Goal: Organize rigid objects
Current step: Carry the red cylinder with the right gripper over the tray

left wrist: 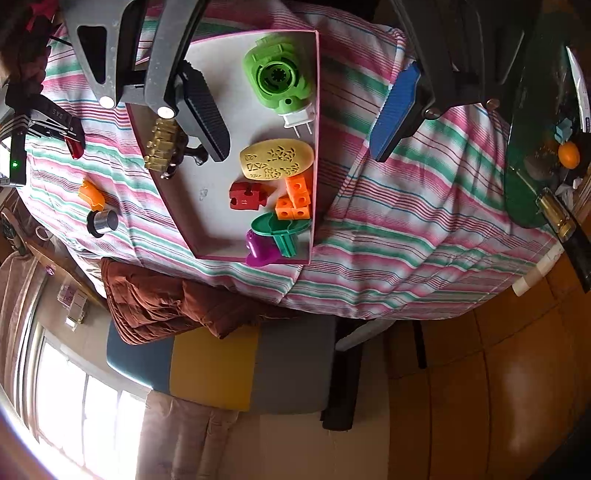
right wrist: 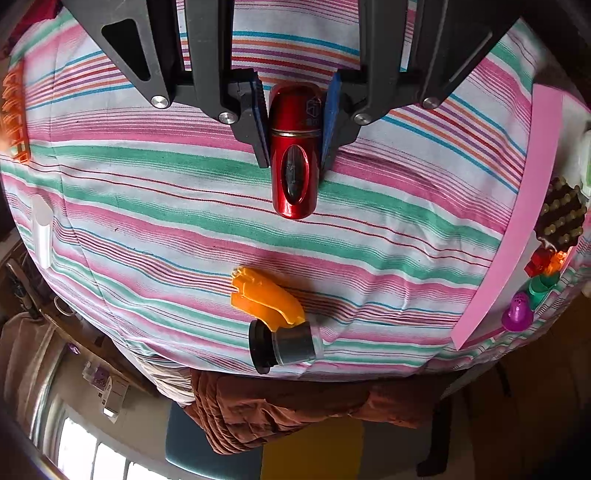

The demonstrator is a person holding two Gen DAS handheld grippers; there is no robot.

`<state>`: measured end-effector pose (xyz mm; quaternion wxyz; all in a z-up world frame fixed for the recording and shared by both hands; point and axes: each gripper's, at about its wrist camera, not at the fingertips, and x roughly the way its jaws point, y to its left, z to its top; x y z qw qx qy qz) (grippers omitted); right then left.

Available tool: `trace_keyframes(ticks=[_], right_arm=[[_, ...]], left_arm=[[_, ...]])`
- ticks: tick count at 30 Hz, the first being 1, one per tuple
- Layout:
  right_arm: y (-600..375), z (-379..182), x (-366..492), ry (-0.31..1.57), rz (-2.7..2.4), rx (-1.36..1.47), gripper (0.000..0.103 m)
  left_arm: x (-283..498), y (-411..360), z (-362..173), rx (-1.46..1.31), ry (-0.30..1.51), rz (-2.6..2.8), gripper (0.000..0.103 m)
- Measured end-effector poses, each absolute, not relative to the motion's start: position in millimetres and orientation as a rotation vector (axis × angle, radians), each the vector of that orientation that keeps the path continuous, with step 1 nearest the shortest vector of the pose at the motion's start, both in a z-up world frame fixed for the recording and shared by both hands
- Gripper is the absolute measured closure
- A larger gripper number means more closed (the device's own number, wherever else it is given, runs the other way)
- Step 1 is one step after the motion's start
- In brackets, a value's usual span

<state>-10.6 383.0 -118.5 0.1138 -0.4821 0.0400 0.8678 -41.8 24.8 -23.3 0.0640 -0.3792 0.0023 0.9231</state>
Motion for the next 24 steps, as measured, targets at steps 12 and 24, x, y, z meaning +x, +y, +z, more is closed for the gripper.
trace_keyframes(ticks=[12, 24], right_arm=[[322, -79, -35, 0.121, 2.718, -1.348, 0.077], [229, -40, -89, 0.075, 2.956, -1.331, 0.077]], left_arm=[[-37, 12, -24, -1.159, 0.008, 2.839, 0.023], [-38, 0, -27, -1.183, -0.005, 2.871, 0.023]])
